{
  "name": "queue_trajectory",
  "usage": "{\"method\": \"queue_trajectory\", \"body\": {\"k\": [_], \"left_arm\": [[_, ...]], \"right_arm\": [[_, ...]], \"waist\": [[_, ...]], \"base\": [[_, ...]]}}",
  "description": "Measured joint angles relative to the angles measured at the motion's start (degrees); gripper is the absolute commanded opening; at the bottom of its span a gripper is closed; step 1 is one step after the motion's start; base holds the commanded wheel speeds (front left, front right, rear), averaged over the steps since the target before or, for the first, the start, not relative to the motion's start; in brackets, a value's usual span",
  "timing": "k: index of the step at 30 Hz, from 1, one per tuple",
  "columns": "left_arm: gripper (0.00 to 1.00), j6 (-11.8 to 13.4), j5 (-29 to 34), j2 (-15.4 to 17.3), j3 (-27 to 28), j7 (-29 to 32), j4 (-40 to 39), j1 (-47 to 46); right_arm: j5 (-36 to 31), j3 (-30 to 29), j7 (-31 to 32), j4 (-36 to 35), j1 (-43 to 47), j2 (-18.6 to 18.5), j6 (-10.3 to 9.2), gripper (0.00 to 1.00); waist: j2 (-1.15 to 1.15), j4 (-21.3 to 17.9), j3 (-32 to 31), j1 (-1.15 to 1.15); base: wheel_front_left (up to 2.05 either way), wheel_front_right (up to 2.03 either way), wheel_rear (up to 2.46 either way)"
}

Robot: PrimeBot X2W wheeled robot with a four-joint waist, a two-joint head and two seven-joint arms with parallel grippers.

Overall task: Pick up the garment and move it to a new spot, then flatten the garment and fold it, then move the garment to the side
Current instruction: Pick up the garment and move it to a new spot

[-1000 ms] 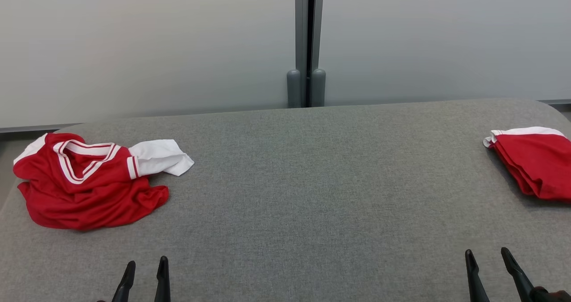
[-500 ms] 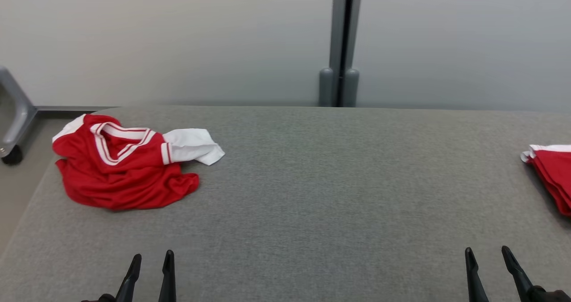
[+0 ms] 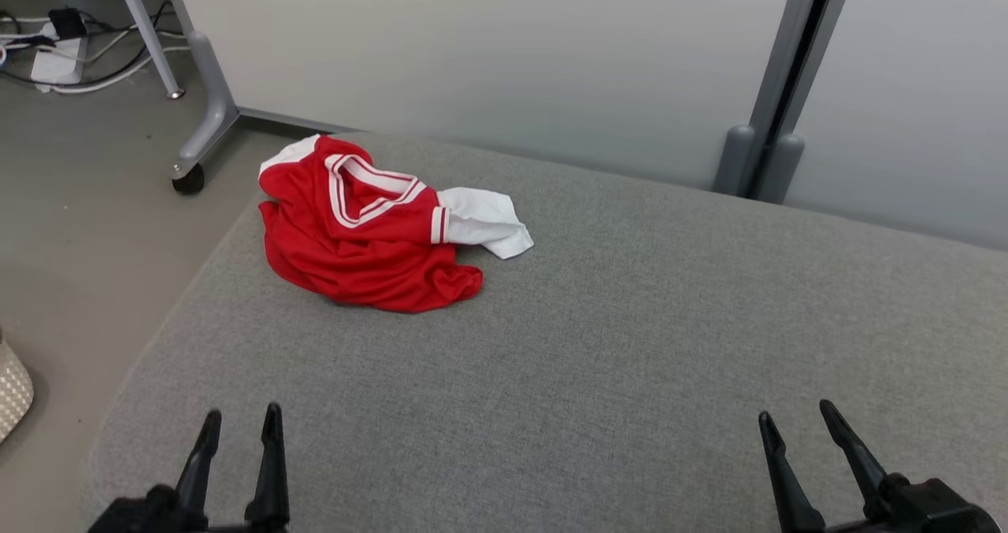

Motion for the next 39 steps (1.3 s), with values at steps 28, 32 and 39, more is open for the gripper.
{"method": "queue_trajectory", "body": {"k": [28, 32, 39], "left_arm": [[0.3, -0.21, -17.92, 12.63, -12.18, 12.66, 42.1, -57.07], [0.0, -0.2, -19.94, 14.33, -15.58, 11.33, 43.08, -57.46], [0.0, -0.22, -23.36, 14.64, -22.08, 5.28, 35.86, -52.91]], "right_arm": [[-5.54, 2.98, -0.18, -8.95, -18.61, -4.9, 0.0, 1.0], [-4.94, 2.37, -0.16, -8.11, -18.31, -4.2, 0.0, 1.0], [-3.1, 1.51, -0.15, -6.08, -17.27, -2.04, 0.0, 1.0]], "waist": [[0.0, -11.32, 33.37, 0.0], [0.0, -13.25, 32.61, 0.0], [0.0, -14.01, 26.52, 0.0]], "base": [[0.0, 0.0, 0.0], [0.0, 0.0, 0.0], [0.0, 0.0, 0.0]]}}
